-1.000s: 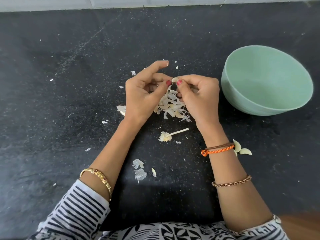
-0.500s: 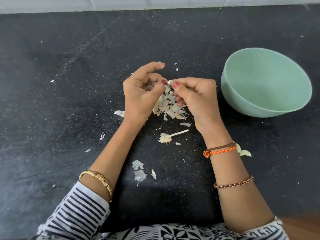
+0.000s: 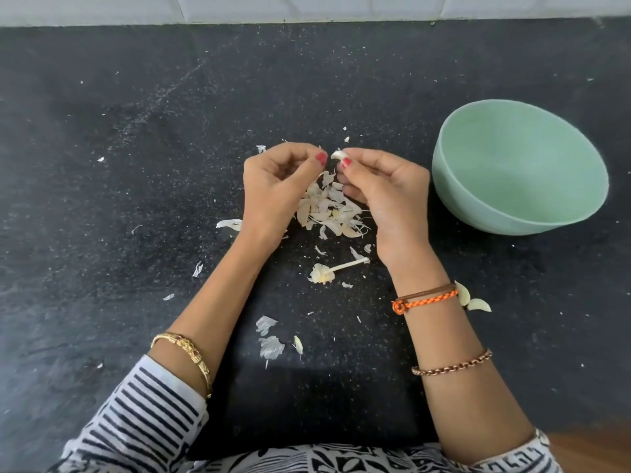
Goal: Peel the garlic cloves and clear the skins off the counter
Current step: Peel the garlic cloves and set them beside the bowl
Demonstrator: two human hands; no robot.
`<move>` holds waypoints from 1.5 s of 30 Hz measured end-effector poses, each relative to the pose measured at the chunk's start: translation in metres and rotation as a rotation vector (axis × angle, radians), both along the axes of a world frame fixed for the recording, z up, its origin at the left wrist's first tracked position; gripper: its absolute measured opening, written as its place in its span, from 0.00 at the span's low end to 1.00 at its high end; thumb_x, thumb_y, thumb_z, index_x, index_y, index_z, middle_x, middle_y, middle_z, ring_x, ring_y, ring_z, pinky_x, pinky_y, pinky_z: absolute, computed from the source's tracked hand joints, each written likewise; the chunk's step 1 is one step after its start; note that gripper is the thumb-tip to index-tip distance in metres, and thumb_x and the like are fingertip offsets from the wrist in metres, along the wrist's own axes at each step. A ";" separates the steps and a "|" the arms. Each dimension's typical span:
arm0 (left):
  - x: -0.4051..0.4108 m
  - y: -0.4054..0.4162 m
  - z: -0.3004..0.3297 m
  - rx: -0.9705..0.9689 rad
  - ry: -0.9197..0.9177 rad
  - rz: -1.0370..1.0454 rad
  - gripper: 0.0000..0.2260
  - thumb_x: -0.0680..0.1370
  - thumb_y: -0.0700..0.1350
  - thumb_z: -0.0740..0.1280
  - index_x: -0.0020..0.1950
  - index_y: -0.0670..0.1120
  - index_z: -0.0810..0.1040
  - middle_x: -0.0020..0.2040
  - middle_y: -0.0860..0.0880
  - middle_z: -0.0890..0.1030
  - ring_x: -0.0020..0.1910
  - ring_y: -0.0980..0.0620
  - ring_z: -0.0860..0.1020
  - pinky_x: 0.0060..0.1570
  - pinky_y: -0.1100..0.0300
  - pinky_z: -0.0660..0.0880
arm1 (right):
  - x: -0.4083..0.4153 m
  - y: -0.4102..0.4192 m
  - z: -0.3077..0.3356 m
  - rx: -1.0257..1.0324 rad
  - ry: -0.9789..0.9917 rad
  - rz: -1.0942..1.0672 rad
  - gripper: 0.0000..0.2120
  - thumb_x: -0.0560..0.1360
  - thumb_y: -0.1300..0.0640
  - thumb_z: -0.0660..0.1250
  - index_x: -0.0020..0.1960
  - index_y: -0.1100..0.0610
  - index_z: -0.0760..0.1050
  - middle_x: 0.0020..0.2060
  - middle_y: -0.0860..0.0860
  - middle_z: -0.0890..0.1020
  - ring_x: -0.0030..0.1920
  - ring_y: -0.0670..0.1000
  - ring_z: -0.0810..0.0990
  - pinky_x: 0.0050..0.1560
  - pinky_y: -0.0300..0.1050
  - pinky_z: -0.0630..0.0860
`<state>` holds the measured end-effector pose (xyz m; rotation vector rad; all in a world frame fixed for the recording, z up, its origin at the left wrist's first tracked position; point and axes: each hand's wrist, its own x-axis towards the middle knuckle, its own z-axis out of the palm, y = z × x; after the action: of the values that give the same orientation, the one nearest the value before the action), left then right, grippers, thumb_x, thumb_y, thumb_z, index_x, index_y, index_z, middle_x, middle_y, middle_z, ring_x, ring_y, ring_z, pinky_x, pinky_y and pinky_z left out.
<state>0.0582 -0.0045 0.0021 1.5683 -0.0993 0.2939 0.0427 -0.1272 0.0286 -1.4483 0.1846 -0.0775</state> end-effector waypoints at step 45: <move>-0.003 -0.002 -0.002 0.072 -0.124 -0.005 0.12 0.74 0.45 0.68 0.56 0.49 0.73 0.31 0.56 0.80 0.33 0.50 0.74 0.38 0.56 0.72 | -0.003 0.005 0.003 0.185 0.114 0.020 0.06 0.74 0.67 0.66 0.45 0.59 0.80 0.37 0.52 0.82 0.36 0.44 0.78 0.40 0.35 0.77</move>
<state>0.0551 -0.0066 -0.0003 1.6203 -0.2124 0.3878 0.0394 -0.1220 0.0312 -1.2705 0.2639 0.0381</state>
